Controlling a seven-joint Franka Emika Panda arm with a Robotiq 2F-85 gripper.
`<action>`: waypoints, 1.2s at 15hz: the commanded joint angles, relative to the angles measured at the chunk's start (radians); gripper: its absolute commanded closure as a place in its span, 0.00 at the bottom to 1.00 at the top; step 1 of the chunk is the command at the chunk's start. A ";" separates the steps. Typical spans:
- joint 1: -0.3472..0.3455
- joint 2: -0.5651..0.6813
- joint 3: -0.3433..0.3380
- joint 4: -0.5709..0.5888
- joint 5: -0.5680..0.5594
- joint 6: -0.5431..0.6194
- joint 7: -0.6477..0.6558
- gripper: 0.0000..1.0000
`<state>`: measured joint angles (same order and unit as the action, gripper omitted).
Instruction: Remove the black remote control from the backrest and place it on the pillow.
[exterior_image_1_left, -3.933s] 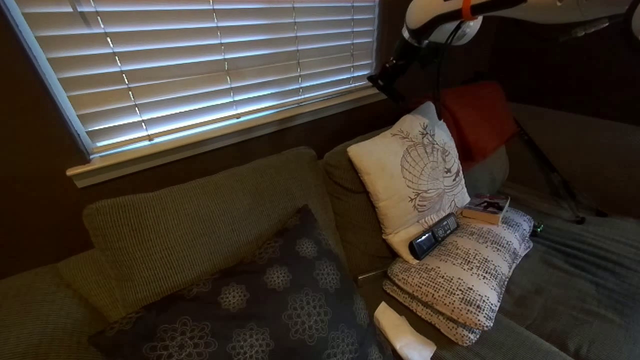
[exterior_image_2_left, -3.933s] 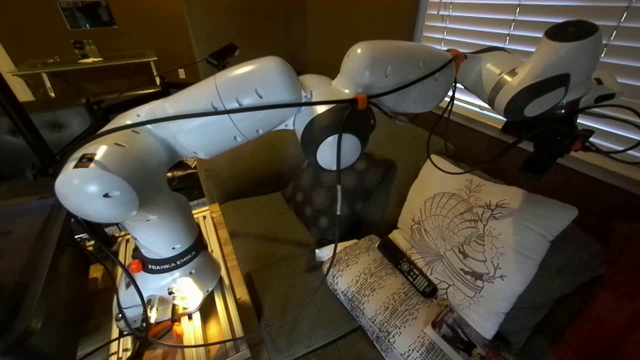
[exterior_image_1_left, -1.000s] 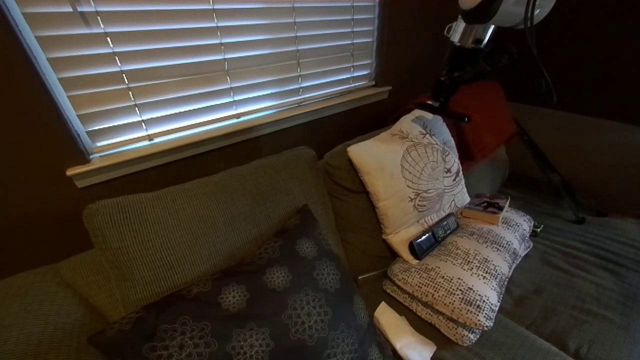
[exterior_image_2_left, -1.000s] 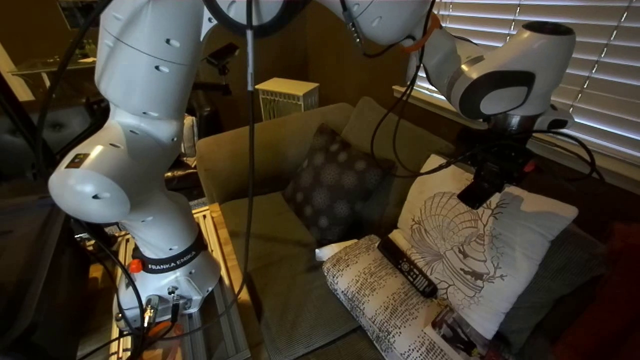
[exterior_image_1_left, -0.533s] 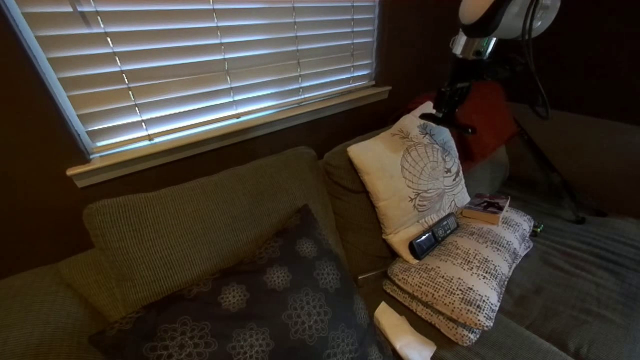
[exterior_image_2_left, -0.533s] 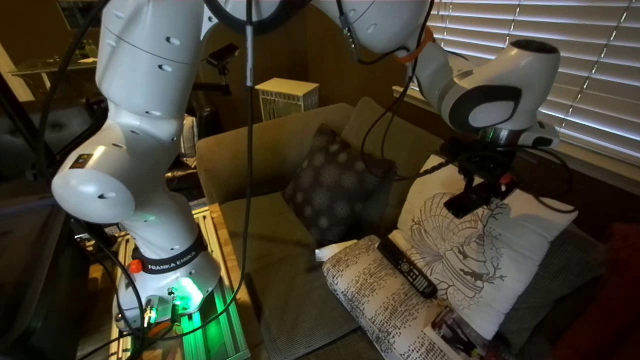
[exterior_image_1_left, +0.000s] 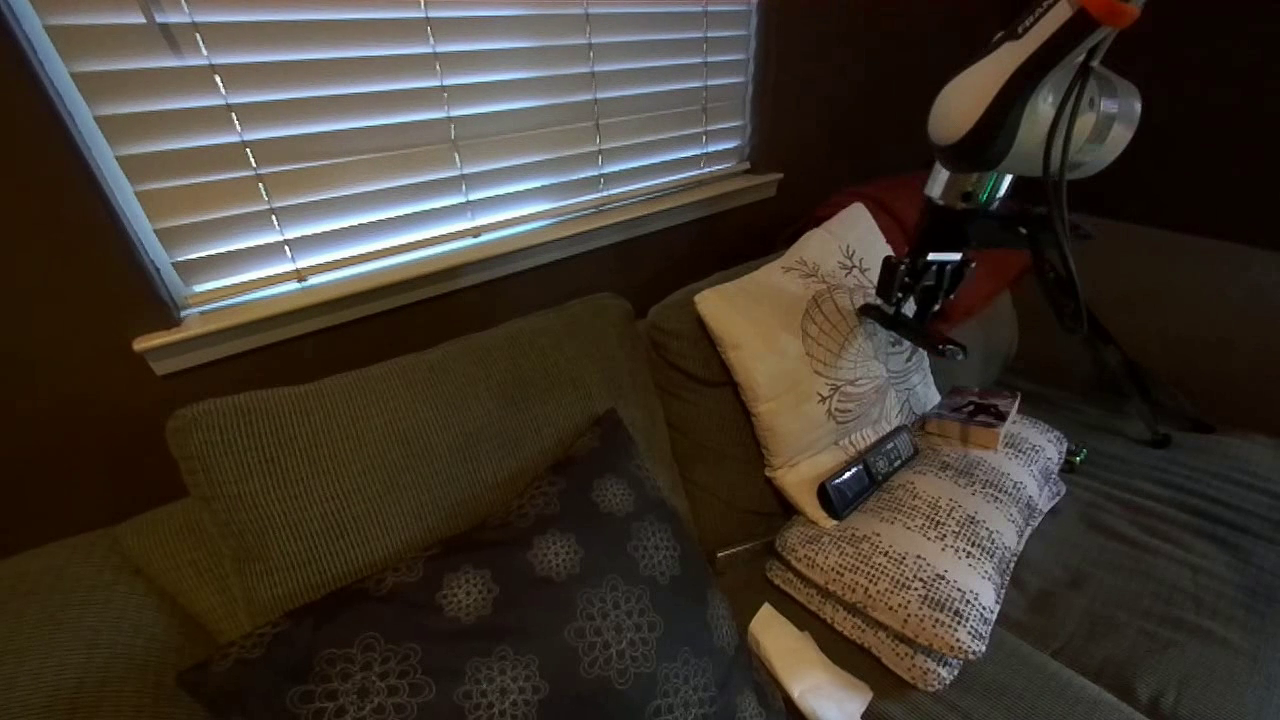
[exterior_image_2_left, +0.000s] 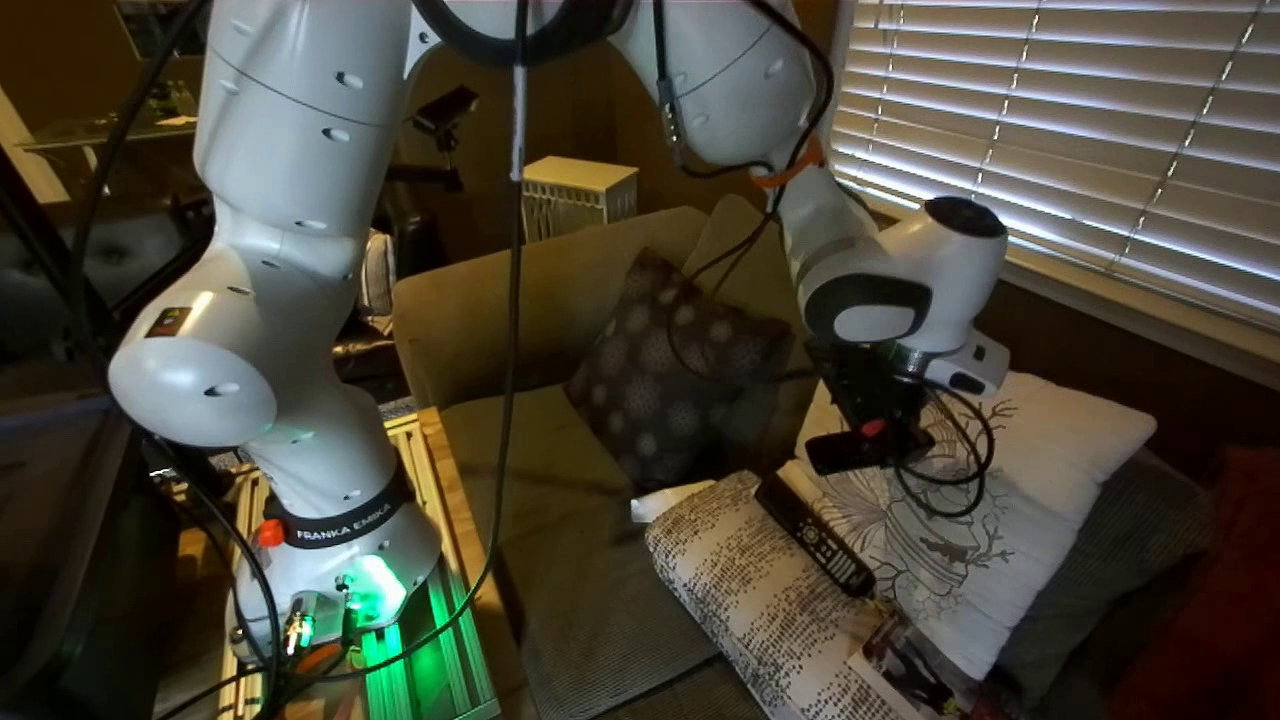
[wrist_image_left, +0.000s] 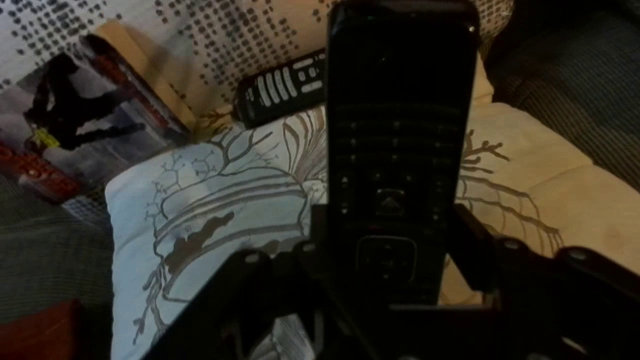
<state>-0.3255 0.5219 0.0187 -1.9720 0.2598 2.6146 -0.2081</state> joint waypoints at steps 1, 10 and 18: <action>-0.014 -0.033 0.011 -0.091 0.104 0.072 0.044 0.66; -0.016 0.002 0.003 -0.150 0.190 0.093 0.136 0.66; 0.006 0.112 -0.011 -0.098 0.273 0.177 0.329 0.66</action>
<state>-0.3382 0.5901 0.0155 -2.1074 0.5096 2.7744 0.0460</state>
